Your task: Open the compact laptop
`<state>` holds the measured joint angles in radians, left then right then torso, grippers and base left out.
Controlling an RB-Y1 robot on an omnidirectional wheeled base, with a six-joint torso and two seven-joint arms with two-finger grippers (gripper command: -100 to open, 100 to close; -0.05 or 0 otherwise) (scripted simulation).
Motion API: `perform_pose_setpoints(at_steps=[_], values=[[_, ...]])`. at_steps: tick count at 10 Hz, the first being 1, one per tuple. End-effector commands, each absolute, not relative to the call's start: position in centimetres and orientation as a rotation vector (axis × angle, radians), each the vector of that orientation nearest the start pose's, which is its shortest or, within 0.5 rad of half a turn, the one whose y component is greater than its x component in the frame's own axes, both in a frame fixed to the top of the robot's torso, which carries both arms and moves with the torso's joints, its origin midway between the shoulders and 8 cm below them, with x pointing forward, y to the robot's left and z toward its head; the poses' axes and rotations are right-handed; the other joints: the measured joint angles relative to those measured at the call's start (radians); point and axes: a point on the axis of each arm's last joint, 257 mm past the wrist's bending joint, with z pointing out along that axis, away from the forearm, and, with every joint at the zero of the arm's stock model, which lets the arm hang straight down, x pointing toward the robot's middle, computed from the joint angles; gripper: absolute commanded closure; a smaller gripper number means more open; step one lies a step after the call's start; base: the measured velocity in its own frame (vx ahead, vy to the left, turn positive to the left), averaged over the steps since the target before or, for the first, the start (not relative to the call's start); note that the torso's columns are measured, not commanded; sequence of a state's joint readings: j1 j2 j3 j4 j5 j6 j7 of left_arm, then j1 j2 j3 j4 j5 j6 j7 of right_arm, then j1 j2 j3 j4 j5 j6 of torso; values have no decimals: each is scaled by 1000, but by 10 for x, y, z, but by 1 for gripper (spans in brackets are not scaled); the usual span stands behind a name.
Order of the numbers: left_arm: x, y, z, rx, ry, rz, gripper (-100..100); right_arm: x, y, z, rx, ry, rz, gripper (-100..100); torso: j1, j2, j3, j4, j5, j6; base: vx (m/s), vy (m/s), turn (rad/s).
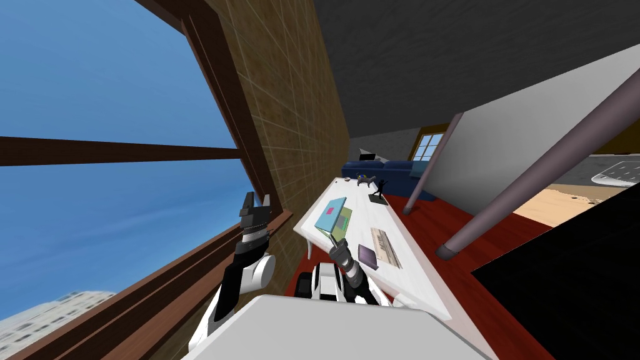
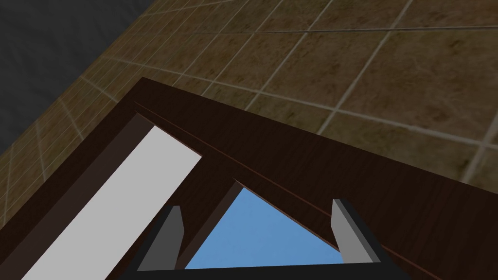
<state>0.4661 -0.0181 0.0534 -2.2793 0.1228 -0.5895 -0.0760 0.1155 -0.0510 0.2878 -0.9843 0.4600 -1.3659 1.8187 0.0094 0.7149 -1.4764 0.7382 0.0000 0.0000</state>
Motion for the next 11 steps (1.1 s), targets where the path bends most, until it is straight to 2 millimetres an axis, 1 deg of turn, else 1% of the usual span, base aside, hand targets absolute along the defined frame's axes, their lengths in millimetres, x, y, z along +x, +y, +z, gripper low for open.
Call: perform_pose_setpoints(at_steps=[1,3,4,5,7,8,9,11], values=[[323,308,51,-618,450,-1286,0,321,-29,-251,-686,749,113,100,0,0,0,0,0,0,-4,-19,31],[323,308,51,-618,450,-1286,0,301,-34,-258,-657,750,108,100,-7,2,-1,0,0,0,-2,-7,7],[323,308,51,-618,450,-1286,0,300,-34,-256,-653,741,110,100,-7,2,-1,0,0,0,-1,-4,12],[323,308,51,-618,450,-1286,0,290,-37,-259,-638,741,106,100,-7,2,-1,0,0,0,-2,-11,32],[323,308,51,-618,450,-1286,0,289,-37,-258,-636,737,107,100,-8,2,0,0,0,0,1,6,-6],[323,308,51,-618,450,-1286,0,308,-33,-249,-640,735,113,-100,-5,1,0,0,0,0,-66,3,-47],[323,308,51,-618,450,-1286,0,308,-33,-249,-640,735,113,-100,-6,12,0,-1,0,0,-86,-11,-6],[323,308,51,-618,450,-1286,0,327,-30,-239,-642,733,118,-100,-11,25,2,1,0,0,-70,-21,-18]])
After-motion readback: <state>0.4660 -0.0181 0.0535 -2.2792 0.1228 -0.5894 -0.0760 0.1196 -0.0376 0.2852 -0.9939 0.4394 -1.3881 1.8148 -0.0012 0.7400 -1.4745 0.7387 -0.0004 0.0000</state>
